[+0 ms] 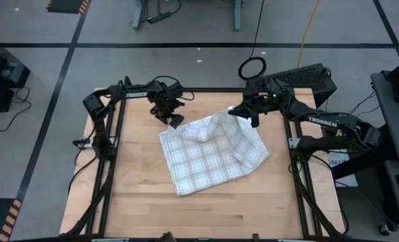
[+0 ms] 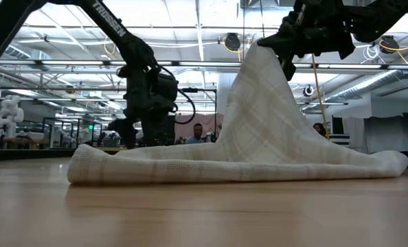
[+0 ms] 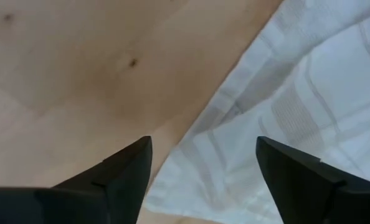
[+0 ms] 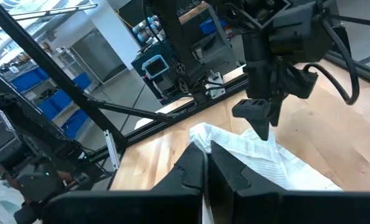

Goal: Roll towel
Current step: Roll the towel

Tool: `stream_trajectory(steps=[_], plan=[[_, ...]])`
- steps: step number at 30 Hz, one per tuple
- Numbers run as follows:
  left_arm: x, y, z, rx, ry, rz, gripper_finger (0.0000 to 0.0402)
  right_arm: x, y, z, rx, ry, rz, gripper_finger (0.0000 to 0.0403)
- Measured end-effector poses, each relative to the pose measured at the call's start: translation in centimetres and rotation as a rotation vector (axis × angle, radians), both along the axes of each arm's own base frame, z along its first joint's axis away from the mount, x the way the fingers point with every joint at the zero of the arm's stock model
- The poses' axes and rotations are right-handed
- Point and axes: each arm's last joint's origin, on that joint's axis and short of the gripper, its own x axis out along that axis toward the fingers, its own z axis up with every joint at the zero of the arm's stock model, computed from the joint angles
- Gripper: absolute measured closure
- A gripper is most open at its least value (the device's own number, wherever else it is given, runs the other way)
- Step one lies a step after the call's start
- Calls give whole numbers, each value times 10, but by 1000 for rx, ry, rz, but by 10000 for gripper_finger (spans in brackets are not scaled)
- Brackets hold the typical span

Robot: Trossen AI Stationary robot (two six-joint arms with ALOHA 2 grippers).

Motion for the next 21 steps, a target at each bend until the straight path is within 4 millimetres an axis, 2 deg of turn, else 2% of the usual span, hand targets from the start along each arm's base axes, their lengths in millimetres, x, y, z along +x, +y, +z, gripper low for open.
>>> stream_trajectory(steps=[12, 21], plan=[[3, 2, -5, 18, -34, -77, 217, 0, -1, 0, -3, 3, -28, 402], [2, 0, -9, 0, -10, -90, 240, 0, -1, -1, 0, 9, -30, 402]])
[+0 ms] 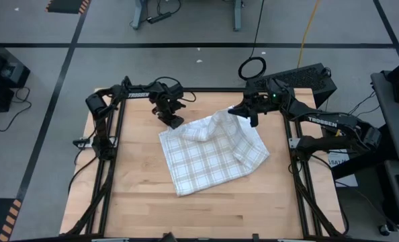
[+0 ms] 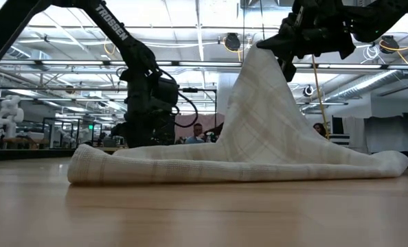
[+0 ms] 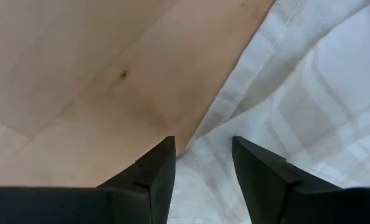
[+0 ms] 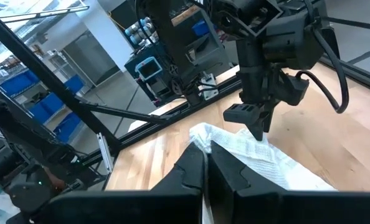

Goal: Roll towel
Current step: Roll the towel

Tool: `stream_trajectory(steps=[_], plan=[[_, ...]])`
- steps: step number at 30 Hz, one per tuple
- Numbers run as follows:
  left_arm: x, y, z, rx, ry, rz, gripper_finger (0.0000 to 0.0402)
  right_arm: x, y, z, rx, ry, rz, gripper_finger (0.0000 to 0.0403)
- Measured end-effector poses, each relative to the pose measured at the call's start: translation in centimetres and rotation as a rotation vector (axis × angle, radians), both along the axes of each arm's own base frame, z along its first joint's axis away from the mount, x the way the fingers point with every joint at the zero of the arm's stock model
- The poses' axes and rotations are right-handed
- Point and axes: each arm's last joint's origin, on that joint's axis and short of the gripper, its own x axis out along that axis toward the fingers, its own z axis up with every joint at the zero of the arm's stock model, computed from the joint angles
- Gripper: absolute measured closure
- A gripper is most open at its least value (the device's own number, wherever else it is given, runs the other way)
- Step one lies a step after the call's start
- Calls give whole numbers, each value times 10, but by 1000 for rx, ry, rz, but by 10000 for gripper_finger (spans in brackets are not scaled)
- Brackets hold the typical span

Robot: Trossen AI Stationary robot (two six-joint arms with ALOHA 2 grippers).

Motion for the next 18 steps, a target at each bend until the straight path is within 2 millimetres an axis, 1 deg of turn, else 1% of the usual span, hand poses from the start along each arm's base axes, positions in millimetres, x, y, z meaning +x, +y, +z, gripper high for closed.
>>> stream_trajectory(steps=[6, 14, 16, 18], plan=[[-5, -2, 1, 19, 70, -17, 237, 0, 0, 0, 0, 0, -1, 402], [-2, 0, 1, 39, 26, -34, 193, 0, -1, 0, -2, 2, -21, 402], [-1, 0, 1, 36, 14, -35, 192, 0, -1, 0, -3, 3, -24, 402], [-1, 0, -2, 25, 21, -35, 200, 0, -1, 0, -5, 3, -24, 403]])
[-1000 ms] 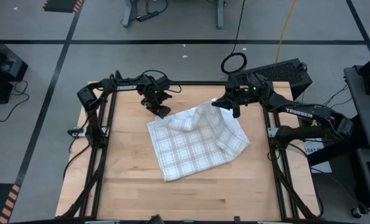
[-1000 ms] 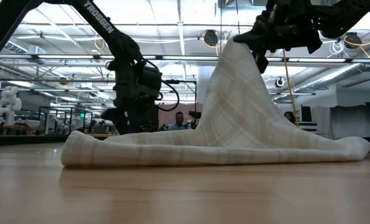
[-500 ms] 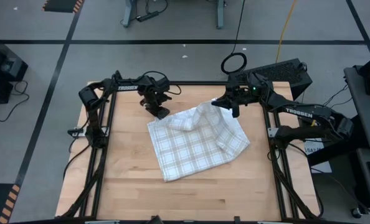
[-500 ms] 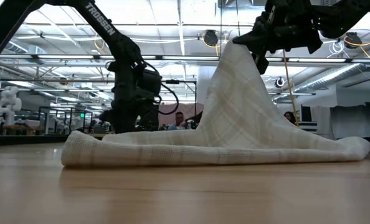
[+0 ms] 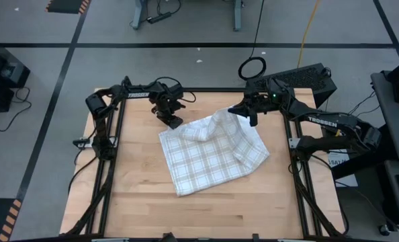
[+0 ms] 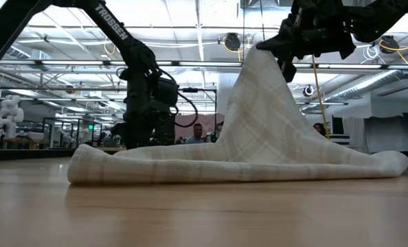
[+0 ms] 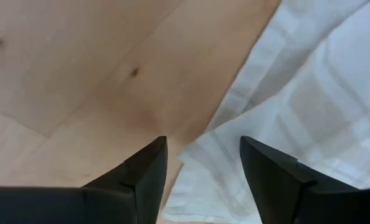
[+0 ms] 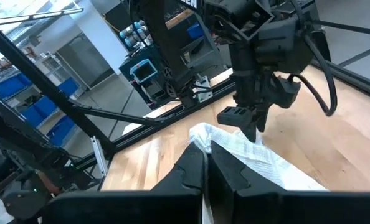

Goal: Roll towel
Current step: Roll the towel

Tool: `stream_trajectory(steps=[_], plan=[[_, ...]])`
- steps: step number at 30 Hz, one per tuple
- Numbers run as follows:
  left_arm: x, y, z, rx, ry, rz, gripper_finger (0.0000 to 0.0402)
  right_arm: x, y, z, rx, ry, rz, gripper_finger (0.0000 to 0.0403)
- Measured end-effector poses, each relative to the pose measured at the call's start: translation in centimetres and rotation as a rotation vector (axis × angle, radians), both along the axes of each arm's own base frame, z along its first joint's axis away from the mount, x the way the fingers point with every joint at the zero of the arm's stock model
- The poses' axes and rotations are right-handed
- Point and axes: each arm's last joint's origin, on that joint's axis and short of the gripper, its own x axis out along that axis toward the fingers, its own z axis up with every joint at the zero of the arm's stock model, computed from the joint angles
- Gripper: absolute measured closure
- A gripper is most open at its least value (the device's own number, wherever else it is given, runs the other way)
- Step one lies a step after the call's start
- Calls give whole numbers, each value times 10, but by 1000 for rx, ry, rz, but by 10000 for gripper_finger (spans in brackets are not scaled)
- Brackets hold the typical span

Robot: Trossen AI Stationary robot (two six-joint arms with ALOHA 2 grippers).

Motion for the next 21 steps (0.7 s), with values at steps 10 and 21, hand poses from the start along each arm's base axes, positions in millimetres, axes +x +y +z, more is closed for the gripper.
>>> stream_trajectory(steps=[10, 21], plan=[[4, -4, -11, 4, 43, -36, 362, 0, 0, 0, 5, 4, -1, 403], [-6, -18, 34, 45, 10, -12, 399, 0, 0, -1, 61, 11, -8, 403]])
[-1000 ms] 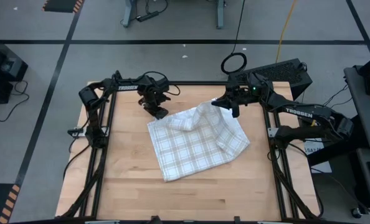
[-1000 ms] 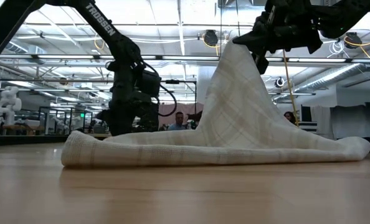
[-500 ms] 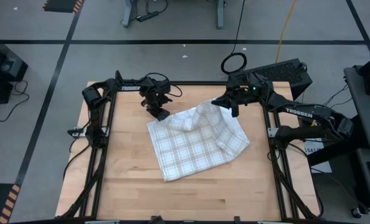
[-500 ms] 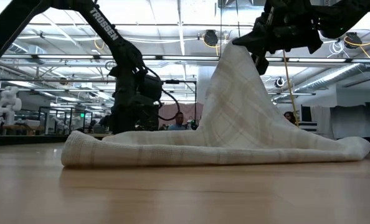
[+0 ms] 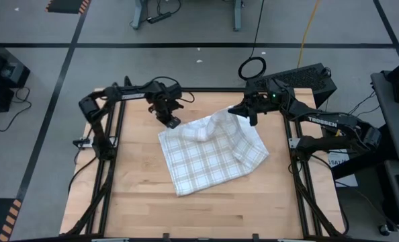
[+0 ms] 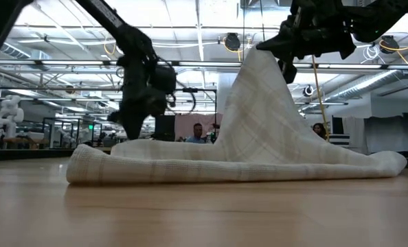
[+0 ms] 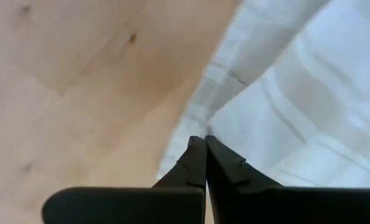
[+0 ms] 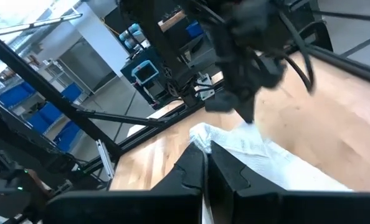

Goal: Roll towel
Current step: Roll the towel

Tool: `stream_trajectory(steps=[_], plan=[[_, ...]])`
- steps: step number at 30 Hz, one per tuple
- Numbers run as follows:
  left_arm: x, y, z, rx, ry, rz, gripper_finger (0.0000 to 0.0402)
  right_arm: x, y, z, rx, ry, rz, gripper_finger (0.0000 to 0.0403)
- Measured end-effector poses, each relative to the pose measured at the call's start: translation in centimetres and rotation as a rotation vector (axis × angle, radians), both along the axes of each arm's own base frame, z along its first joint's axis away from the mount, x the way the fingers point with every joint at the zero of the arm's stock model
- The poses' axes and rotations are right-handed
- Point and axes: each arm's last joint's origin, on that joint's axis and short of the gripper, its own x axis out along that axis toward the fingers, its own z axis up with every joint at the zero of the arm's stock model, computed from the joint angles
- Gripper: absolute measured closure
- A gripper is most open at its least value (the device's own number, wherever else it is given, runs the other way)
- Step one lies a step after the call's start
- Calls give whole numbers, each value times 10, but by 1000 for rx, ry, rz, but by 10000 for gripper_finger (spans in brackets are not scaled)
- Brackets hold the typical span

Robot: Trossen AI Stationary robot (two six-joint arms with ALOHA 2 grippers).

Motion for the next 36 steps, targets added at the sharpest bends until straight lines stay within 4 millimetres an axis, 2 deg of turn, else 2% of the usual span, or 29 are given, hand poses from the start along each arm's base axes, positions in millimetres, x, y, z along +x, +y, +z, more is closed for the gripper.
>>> stream_trajectory(steps=[5, 10, 16, 25, 30, 36], plan=[[-8, -23, 37, 3, -34, 57, 400, -1, 1, -5, 65, 48, -6, 403], [-13, -60, 70, -55, -96, 73, 400, -2, 2, -7, 132, 66, 45, 403], [-24, -110, 117, -123, -277, 102, 401, -8, 2, -2, 245, 54, 169, 403], [-51, -179, 180, -300, -610, 66, 401, -30, 15, 21, 391, 27, 372, 403], [-52, -208, 199, -419, -738, 4, 401, -47, 28, 35, 509, 53, 412, 403], [-50, -232, 215, -471, -902, -86, 401, -76, 51, 50, 494, 45, 373, 403]])
